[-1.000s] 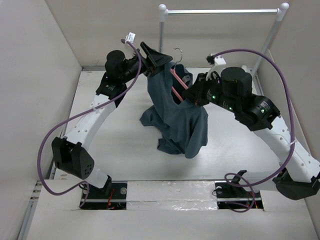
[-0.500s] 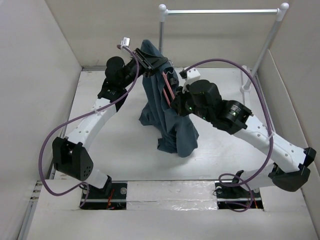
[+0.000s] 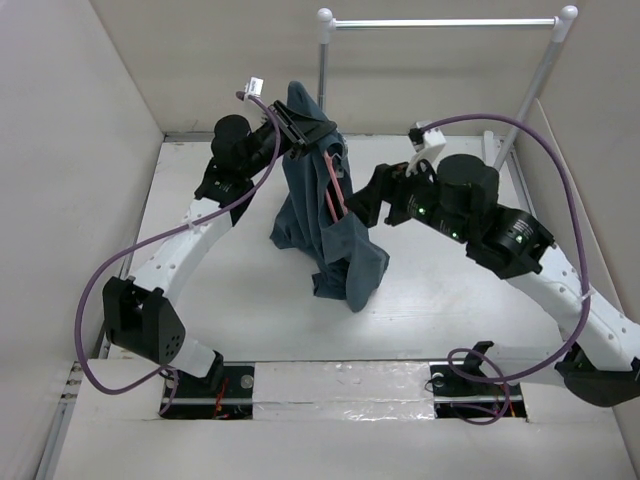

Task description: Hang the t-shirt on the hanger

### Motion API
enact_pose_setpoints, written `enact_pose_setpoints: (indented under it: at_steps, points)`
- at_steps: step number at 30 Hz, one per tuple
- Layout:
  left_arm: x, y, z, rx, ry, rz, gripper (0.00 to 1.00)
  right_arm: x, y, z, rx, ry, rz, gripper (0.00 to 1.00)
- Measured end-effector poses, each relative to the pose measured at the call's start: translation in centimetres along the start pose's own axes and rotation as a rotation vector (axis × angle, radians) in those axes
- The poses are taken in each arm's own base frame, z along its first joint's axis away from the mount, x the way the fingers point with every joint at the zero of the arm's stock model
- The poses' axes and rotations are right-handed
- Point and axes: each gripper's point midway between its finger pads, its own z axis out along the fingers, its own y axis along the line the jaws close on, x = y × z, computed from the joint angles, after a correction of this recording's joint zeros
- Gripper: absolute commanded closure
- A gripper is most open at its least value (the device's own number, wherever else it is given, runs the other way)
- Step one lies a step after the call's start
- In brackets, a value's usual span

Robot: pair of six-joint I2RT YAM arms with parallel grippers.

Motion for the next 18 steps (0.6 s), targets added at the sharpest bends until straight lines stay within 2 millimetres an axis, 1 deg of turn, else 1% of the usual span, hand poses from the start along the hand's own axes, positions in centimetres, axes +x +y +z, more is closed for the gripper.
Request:
enact_pose_setpoints:
  at_steps: [3,4,6,7,8,10,13,15,16,18]
  points:
    - [0.3,-0.3,-0.4,0.011,0.01,-0.017,1.0,-0.2,-1.0,-0.3,-0.01,-0.01,0.04,0.25]
    - [0.4,-0.4,-0.5,0.017,0.012,-0.022,1.0,-0.2,-1.4,-0.2,-0.01,-0.012,0.054,0.31]
    - [0.5,-0.5,-0.5,0.027,0.017,-0.031,1.0,0.1,-2.0,0.2,-0.012,0.0,0.085,0.34]
    - [0.6,-0.5,-0.5,0.028,0.02,-0.036,1.0,0.2,-2.3,0.5,-0.014,0.01,0.096,0.41]
    - [0.7,-0.6,-0.6,0.03,0.023,-0.039,1.0,0.4,-2.5,0.9,-0.015,0.019,0.109,0.42]
    - [0.8,-0.6,-0.6,0.034,0.032,-0.045,1.0,0.7,-2.5,1.8,-0.035,0.041,0.132,0.43]
    - [1.1,-0.8,-0.9,0.041,0.04,-0.046,1.0,1.3,-1.9,3.1,-0.078,0.074,0.155,0.44]
    - [1.2,-0.8,-1.0,0.046,0.044,-0.047,1.0,1.9,-1.7,3.9,-0.095,0.1,0.167,0.49]
    - [1.3,-0.8,-1.2,0.045,0.047,-0.05,1.0,2.2,-1.6,4.2,-0.099,0.113,0.175,0.62]
    - [1.6,-0.7,-1.4,0.045,0.056,-0.054,1.0,2.8,-1.6,4.8,-0.102,0.135,0.186,0.76]
